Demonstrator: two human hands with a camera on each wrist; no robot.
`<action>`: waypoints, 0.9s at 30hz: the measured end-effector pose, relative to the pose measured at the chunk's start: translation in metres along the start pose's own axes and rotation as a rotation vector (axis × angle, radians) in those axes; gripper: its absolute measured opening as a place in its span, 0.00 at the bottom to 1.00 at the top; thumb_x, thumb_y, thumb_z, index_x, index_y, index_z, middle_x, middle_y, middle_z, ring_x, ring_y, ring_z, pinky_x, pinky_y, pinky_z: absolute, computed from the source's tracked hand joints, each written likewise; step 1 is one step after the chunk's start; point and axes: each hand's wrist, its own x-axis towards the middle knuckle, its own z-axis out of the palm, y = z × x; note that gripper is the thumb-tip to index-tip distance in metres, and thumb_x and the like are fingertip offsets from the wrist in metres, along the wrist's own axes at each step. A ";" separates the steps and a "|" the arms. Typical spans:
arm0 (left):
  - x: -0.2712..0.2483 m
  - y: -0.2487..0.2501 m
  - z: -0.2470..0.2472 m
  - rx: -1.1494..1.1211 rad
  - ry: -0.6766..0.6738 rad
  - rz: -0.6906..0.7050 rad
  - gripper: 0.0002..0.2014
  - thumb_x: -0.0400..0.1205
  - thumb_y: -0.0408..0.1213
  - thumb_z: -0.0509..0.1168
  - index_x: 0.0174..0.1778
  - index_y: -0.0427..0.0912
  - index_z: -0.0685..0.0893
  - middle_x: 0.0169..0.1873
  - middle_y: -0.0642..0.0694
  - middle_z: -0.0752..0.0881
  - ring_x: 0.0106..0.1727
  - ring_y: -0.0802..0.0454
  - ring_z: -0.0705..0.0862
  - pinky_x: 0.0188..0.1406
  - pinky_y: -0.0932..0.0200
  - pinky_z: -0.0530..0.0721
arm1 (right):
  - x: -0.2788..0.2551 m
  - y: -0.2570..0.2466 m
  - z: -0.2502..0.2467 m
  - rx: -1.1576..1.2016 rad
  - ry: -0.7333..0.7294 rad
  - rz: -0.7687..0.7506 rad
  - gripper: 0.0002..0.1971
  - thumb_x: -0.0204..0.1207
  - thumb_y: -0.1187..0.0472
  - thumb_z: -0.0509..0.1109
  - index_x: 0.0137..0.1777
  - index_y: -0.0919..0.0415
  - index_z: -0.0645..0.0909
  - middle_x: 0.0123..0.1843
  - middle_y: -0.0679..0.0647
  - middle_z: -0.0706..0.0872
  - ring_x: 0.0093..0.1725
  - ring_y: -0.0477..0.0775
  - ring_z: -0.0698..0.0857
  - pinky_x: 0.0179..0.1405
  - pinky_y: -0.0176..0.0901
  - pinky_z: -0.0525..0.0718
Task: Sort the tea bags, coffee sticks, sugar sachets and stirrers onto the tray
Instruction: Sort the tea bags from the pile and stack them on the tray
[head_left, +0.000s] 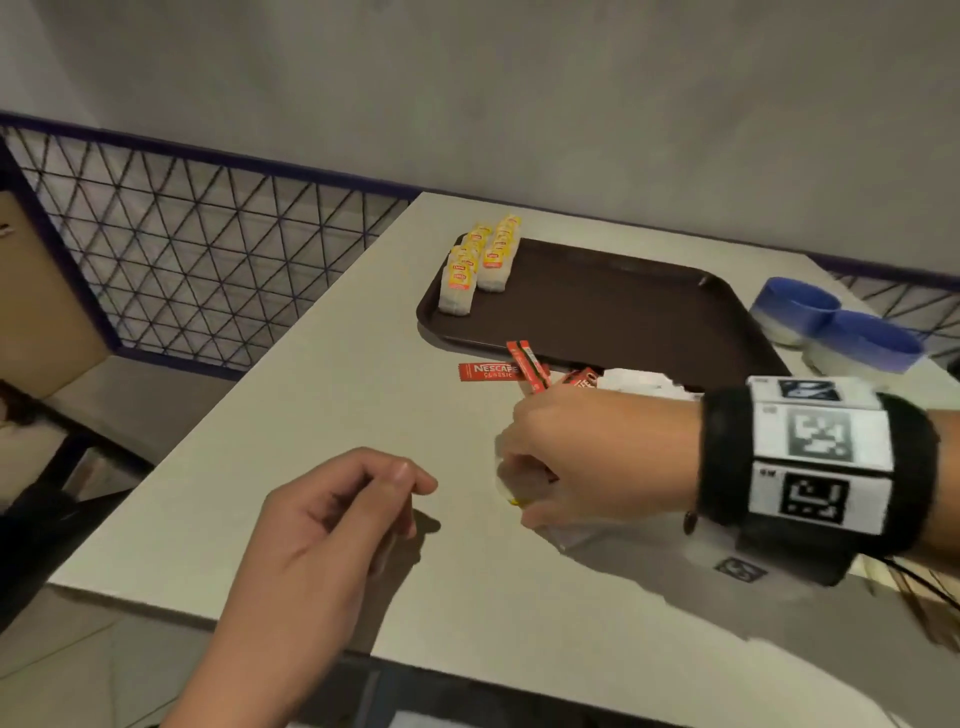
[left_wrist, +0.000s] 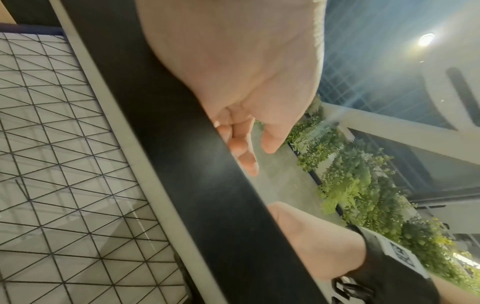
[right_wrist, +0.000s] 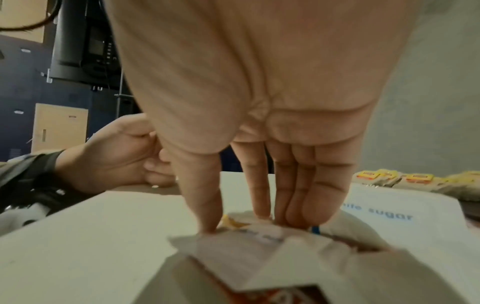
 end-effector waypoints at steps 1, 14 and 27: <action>0.000 -0.001 0.001 0.015 0.005 0.014 0.16 0.74 0.55 0.71 0.44 0.46 0.94 0.29 0.41 0.83 0.31 0.50 0.76 0.27 0.64 0.73 | 0.001 -0.002 0.004 -0.001 0.027 -0.008 0.09 0.77 0.52 0.72 0.37 0.49 0.77 0.40 0.46 0.79 0.41 0.51 0.80 0.42 0.48 0.82; -0.002 0.001 0.004 0.041 0.061 -0.018 0.14 0.88 0.34 0.66 0.39 0.46 0.93 0.30 0.45 0.83 0.32 0.52 0.77 0.28 0.64 0.75 | -0.008 -0.030 0.008 -0.117 0.211 -0.024 0.09 0.83 0.63 0.61 0.54 0.59 0.83 0.46 0.55 0.82 0.44 0.61 0.83 0.43 0.55 0.86; -0.004 0.000 0.020 0.165 -0.053 0.074 0.14 0.75 0.56 0.74 0.48 0.52 0.92 0.40 0.48 0.90 0.45 0.35 0.86 0.49 0.36 0.87 | -0.026 -0.031 -0.016 0.487 0.390 -0.026 0.08 0.84 0.57 0.69 0.55 0.53 0.91 0.36 0.39 0.84 0.36 0.35 0.82 0.33 0.24 0.73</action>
